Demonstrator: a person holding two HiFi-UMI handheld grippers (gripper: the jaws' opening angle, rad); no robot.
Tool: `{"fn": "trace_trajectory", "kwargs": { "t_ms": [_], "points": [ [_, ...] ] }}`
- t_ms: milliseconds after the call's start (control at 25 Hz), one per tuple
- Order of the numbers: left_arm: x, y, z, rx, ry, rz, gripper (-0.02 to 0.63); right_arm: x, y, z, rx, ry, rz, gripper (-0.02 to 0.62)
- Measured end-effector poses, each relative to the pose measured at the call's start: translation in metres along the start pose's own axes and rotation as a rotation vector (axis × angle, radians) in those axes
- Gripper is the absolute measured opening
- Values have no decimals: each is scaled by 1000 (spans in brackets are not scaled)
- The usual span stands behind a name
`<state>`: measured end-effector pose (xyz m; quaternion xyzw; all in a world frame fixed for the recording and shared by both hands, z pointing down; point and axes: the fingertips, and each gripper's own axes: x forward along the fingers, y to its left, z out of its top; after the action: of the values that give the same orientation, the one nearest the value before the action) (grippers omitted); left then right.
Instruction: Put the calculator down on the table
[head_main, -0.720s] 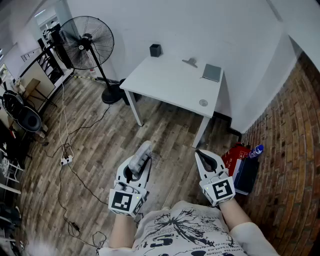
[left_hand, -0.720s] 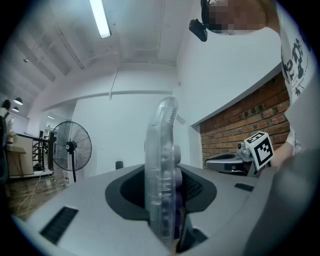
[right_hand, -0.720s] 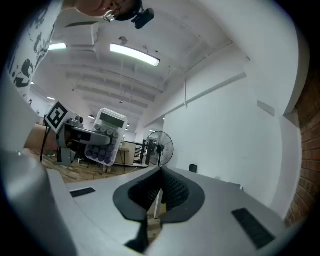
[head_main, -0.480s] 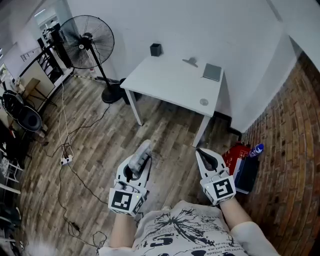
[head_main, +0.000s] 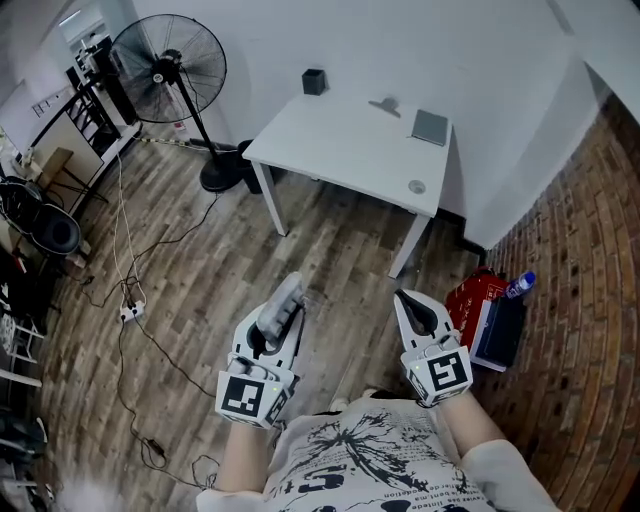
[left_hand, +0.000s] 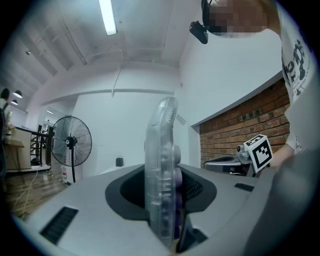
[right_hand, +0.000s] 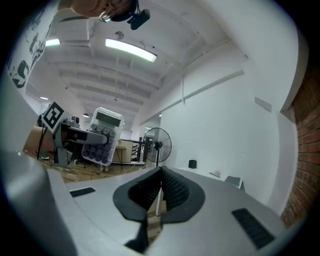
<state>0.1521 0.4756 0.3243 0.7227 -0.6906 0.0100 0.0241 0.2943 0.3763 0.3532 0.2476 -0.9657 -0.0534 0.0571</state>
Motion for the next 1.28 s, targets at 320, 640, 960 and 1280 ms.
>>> {"fn": "trace_trajectory", "kwargs": {
  "t_ms": [320,640,960,1280],
  "points": [
    [16,45,-10,-18,19,24,143,54,-7,-13,96,38,-11,15],
    [106,110,-16,-14,30,85,143,164,-63,-31,96,45,43,15],
    [240,189,7,-11,-8,134,143,293,-156,-19,23,46,61,15],
    [342,230,0,-34,8,103,143,365,-219,-29,31,78,43,15]
  ]
}}
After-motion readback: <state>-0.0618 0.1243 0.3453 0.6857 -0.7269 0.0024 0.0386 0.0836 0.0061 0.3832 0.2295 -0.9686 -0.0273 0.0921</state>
